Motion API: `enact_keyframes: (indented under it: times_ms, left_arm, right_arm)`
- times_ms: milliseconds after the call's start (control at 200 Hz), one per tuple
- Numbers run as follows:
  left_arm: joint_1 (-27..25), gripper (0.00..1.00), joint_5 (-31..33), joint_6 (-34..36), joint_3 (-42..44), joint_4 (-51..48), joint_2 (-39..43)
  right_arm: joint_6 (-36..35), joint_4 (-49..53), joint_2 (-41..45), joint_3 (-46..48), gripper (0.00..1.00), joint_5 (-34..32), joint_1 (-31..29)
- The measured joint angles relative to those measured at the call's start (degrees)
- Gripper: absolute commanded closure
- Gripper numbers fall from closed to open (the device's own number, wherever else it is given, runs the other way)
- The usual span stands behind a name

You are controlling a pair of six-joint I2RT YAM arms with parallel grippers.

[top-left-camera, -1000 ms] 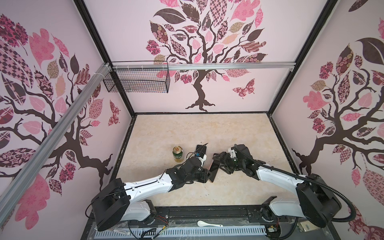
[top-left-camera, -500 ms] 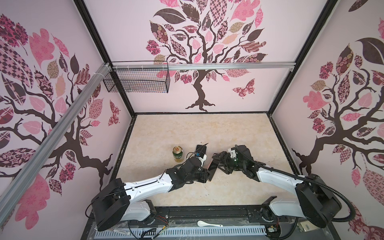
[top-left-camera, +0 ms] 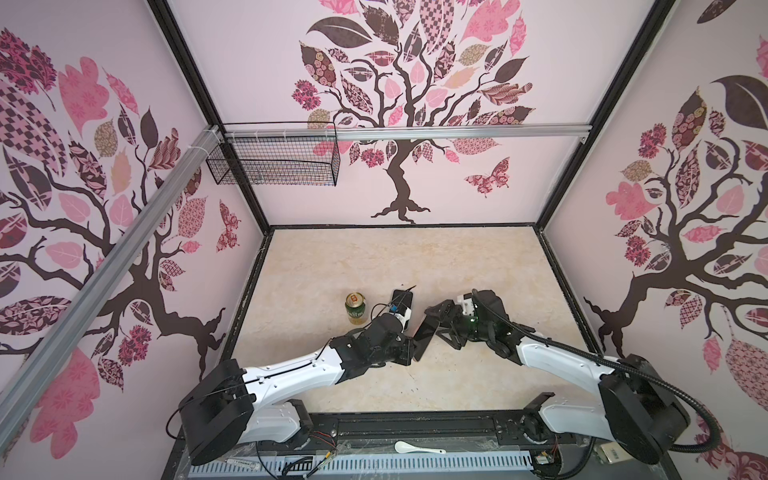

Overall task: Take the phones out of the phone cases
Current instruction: 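Hold the phone with the left gripper while the right gripper releases, then draw the right gripper back while the left gripper holds the phone upright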

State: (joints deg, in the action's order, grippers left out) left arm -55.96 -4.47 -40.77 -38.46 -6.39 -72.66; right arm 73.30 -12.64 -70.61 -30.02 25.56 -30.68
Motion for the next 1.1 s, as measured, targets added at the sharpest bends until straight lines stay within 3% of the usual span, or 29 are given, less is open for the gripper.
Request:
enact_keyframes:
  times_ms: [305,570,780,1100]
  left_arm:
    - [1.4,1.0,4.98,-0.04,-4.52,-10.29,3.34]
    - [7.5,1.0,4.85,0.7,-4.74,-13.86,8.76]
    - [8.5,1.0,5.46,3.54,-5.81,-19.69,13.2]
    - [13.97,1.0,2.34,8.85,-9.2,-24.55,19.76]
  right_arm:
    - [-14.49,6.62,10.93,-4.48,0.01,-12.0,0.0]
    - [-32.74,5.68,22.71,-1.36,0.01,-19.63,0.0]
    - [-46.73,10.78,22.08,-5.77,0.01,-17.99,0.0]
    - [-62.31,18.67,12.61,-16.06,0.01,-7.61,0.0]
